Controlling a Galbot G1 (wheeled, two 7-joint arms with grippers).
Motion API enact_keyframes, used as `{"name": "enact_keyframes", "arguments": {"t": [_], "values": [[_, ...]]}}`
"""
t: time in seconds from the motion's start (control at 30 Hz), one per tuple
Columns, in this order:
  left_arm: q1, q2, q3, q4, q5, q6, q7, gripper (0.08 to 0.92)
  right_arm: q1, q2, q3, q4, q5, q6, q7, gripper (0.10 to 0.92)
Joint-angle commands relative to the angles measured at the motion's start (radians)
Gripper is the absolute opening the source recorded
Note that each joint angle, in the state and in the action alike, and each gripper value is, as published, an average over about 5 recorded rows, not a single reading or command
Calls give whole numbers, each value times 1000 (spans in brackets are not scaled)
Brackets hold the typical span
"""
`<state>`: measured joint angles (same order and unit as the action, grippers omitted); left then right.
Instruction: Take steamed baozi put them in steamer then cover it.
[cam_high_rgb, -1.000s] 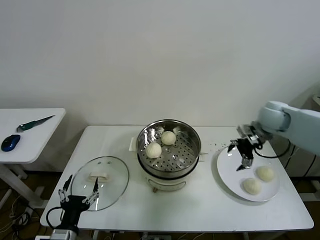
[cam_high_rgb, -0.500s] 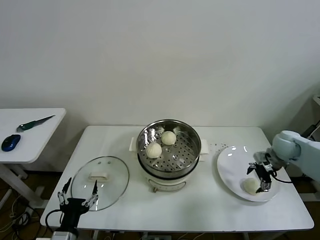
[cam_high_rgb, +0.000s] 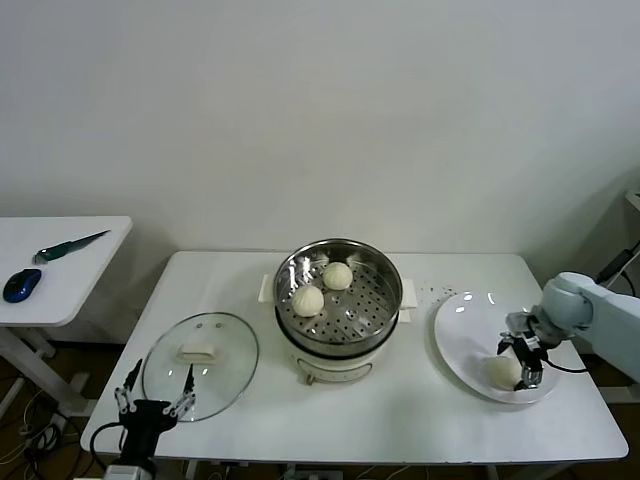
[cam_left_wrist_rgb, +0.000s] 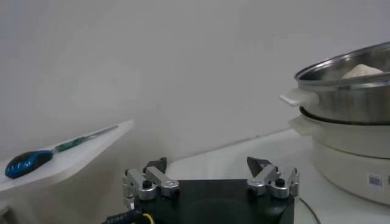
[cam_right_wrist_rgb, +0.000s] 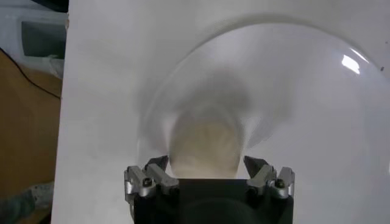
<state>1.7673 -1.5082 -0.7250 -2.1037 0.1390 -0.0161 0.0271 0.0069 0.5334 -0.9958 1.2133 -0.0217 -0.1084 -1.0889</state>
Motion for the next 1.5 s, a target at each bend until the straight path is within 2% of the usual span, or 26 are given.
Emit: {"name": "enact_keyframes", "arguments": {"t": [0.03, 0.27, 0.4, 0.6, 0.77, 0.9, 1.23, 1.5], "values": [[-1, 2, 0, 2, 0, 1, 0, 823, -24, 22, 22, -26, -8, 9, -5, 772], [-2, 1, 0, 2, -1, 0, 0, 823, 9, 17, 3, -29, 3, 28, -15, 667], [0, 1, 0, 1, -3, 0, 0, 823, 78, 15, -34, -28, 17, 72, -18, 647], [5, 4, 0, -1, -5, -2, 0, 823, 400, 51, -262, -16, 18, 284, -53, 645], [8, 4, -1, -5, -6, -1, 0, 823, 772, 162, -504, 0, 19, 508, -65, 645], [3, 0, 1, -3, -5, 1, -1, 823, 918, 269, -552, 40, -16, 619, -77, 649], [-11, 0, 14, 0, -2, 7, -1, 823, 854, 485, -403, 201, -139, 692, -75, 657], [-7, 3, 16, 2, -4, 8, -1, 823, 668, 641, -326, 217, -270, 717, -71, 662]]}}
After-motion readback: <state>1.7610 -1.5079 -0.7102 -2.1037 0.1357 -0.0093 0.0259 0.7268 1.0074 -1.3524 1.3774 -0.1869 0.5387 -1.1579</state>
